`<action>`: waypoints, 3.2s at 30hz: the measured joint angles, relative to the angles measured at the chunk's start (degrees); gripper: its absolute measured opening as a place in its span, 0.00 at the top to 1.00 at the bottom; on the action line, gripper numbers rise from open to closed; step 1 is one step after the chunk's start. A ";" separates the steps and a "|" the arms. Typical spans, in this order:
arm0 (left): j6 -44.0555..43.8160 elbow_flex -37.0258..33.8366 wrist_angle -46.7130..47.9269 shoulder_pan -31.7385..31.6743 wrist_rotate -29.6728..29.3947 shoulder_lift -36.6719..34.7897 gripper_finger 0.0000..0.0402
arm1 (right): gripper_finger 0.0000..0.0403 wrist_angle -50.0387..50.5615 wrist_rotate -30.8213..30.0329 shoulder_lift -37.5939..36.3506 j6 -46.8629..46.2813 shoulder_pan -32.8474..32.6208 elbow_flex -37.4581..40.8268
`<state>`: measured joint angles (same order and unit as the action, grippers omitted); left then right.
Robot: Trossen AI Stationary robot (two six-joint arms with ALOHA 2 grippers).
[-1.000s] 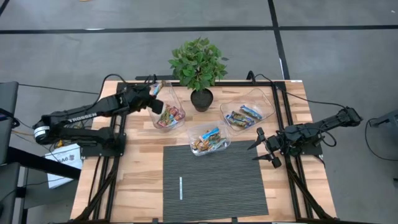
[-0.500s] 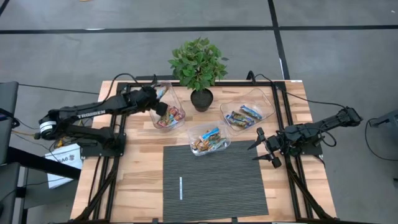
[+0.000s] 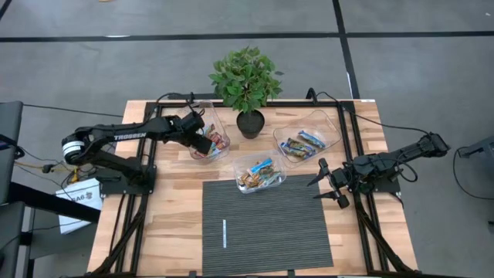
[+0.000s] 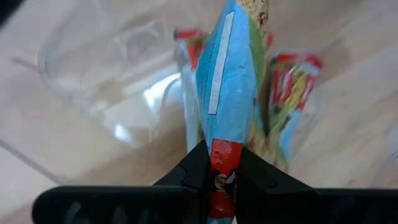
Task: Pick and place Granola Bars by type
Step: Put the red granola bar into the left transparent bin, then return to Home Position
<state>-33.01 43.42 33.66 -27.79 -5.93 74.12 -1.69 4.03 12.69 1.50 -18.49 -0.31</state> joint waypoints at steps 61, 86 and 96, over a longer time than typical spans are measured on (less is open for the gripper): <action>25.27 -10.25 -6.01 8.42 5.57 -37.40 0.51 | 0.45 0.00 0.00 0.02 0.00 0.01 -0.01; 25.10 -39.65 -46.37 36.96 3.86 -65.56 0.51 | 0.45 0.00 0.00 0.02 0.00 0.01 0.00; 29.39 -42.84 -48.42 37.46 -0.09 -73.44 0.51 | 0.45 -0.01 0.01 0.02 0.00 0.00 0.00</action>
<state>-3.61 0.58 -14.77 9.67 -6.01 0.68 -1.71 4.04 12.71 1.50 -18.49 -0.31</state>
